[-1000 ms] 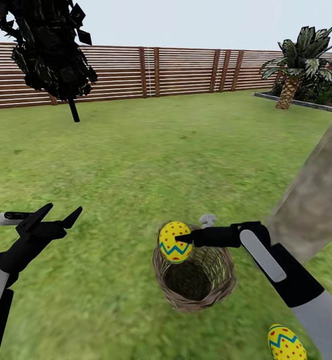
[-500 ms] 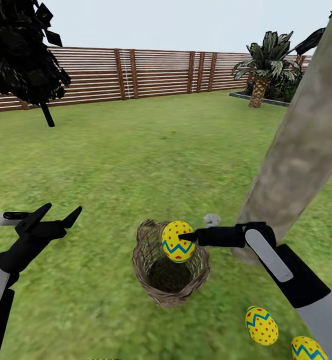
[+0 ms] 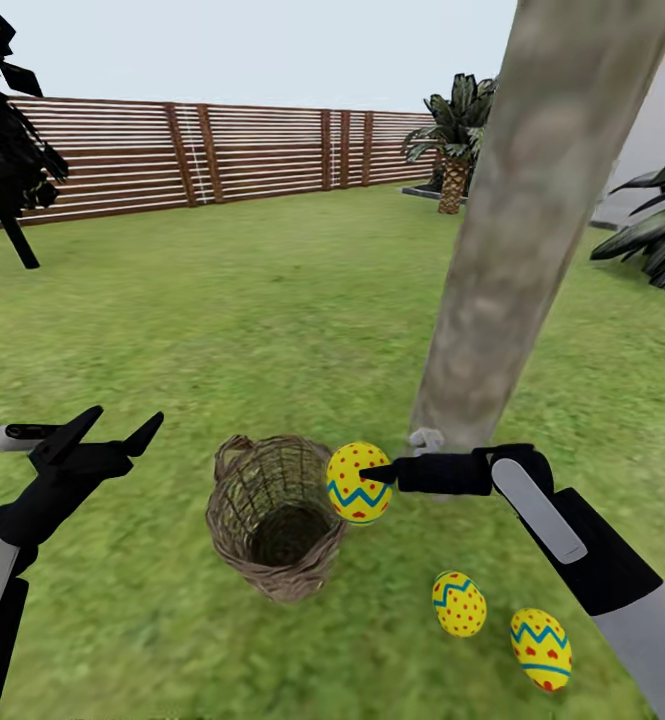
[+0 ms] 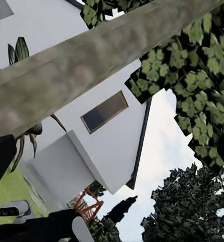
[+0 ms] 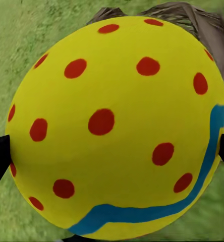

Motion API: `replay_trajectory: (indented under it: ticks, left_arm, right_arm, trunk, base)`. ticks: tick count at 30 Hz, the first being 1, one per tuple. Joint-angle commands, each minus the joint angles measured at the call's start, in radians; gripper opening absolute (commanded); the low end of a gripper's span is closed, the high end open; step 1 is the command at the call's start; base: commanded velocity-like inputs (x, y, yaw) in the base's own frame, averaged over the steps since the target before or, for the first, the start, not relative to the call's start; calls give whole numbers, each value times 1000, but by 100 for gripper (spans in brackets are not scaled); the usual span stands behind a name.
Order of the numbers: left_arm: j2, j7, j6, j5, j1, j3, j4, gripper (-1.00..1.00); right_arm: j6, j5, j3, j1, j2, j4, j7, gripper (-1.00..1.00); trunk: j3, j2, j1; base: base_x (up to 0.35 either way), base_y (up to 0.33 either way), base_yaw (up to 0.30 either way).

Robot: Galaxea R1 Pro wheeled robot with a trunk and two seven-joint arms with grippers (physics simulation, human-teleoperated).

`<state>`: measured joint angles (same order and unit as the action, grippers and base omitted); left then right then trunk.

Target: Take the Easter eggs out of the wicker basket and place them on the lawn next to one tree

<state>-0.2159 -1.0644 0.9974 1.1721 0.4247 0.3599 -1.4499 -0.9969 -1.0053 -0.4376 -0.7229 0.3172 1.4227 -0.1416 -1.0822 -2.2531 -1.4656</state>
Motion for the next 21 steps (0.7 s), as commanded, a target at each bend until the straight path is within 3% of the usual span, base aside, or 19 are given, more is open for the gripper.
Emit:
replay_trajectory:
  ticks: [1, 8, 12, 14, 16, 21]
  left_arm:
    - [0, -2, 4, 1, 0, 1, 0, 100]
    - [2, -1, 3, 0, 0, -1, 0, 100]
    - [19, 0, 3, 0, 0, -1, 0, 100]
    - [25, 0, 2, -2, 0, -4, 0, 100]
    - [28, 0, 2, -2, 0, -14, 0, 100]
    - [29, 0, 3, -2, 0, -27, 0, 100]
  right_arm:
    - [-2, 10, -1, -1, 1, -1, -10, -100]
    - [0, 10, -1, -1, 0, -40, -6, -100]
    - [-2, 22, -1, 4, 0, -92, 18, -100]
    - [-1, 56, -1, 5, 1, -133, 127, -100]
    - [0, 86, 0, 5, -4, -140, 301, -100]
    - [0, 95, 0, 5, -10, -149, 683, -100]
  trunk:
    - [0, 0, 1]
    - [5, 0, 1]
    - [8, 0, 1]
    - [9, 0, 1]
    - [9, 0, 1]
    - [9, 0, 1]
  base:
    - [-298, 0, -288]
    - [-309, -106, -288]
    - [-70, -51, -289]
    - [-4, -3, -291]
    - [-1, -1, -293]
    - [0, 0, -294]
